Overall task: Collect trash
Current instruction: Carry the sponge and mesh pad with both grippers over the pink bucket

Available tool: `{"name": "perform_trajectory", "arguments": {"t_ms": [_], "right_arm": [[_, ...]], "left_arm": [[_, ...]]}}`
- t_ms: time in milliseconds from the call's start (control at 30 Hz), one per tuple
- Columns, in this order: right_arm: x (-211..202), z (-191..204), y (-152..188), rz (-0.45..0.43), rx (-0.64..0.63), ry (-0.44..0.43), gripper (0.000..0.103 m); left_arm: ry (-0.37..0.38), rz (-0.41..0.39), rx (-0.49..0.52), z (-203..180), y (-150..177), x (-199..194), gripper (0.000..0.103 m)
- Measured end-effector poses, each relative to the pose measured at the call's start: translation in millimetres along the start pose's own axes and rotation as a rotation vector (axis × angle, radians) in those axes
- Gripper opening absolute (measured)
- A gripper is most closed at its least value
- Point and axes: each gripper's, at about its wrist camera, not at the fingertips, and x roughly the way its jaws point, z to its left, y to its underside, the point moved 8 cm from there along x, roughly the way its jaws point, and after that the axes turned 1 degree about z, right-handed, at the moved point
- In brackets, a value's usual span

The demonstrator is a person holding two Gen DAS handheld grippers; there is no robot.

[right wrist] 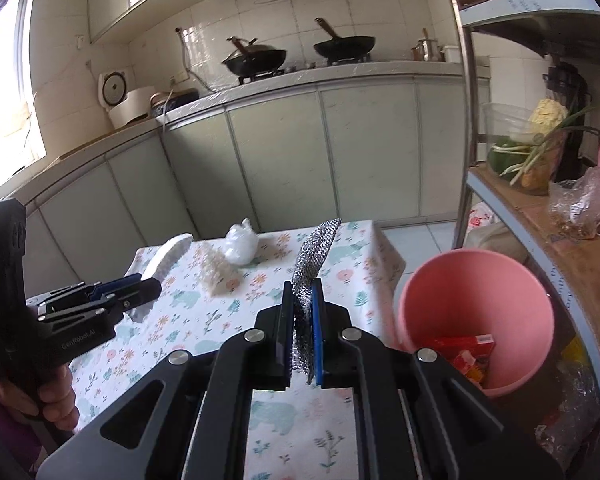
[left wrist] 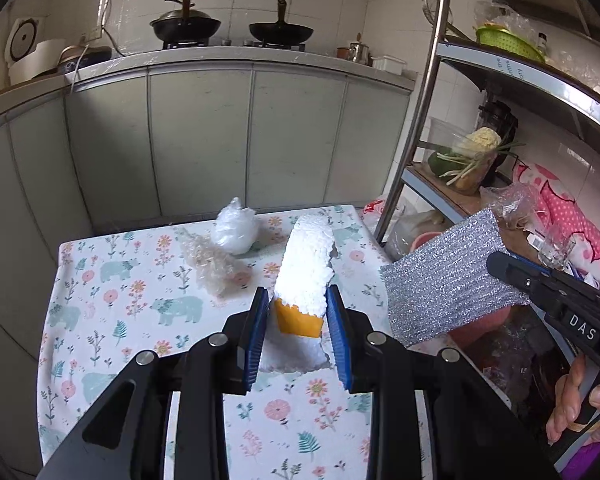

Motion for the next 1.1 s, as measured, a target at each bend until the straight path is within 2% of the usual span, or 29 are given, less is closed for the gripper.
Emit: {"name": "perform_trajectory", "arguments": {"t_ms": [200, 600, 833, 1100], "right_arm": [[-10.0, -34.2, -11.7, -0.042, 0.048, 0.057, 0.008], [-17.2, -111.8, -18.6, -0.059, 0.124, 0.190, 0.008], [-10.9, -152.5, -3.3, -0.024, 0.167, 0.243, 0.008], [-3.8, -182.4, 10.9, 0.010, 0.189, 0.289, 0.008]], "left_arm": [[0.030, -0.005, 0.053, -34.2, -16.7, 16.8, 0.029], [0.189, 0.001, 0.124, -129.5, -37.2, 66.8, 0.029], [0.247, 0.053, 0.167, -180.1, -29.6, 104.9, 0.029], [0.267, 0.136, 0.190, -217.2, -9.4, 148.3, 0.029]]}}
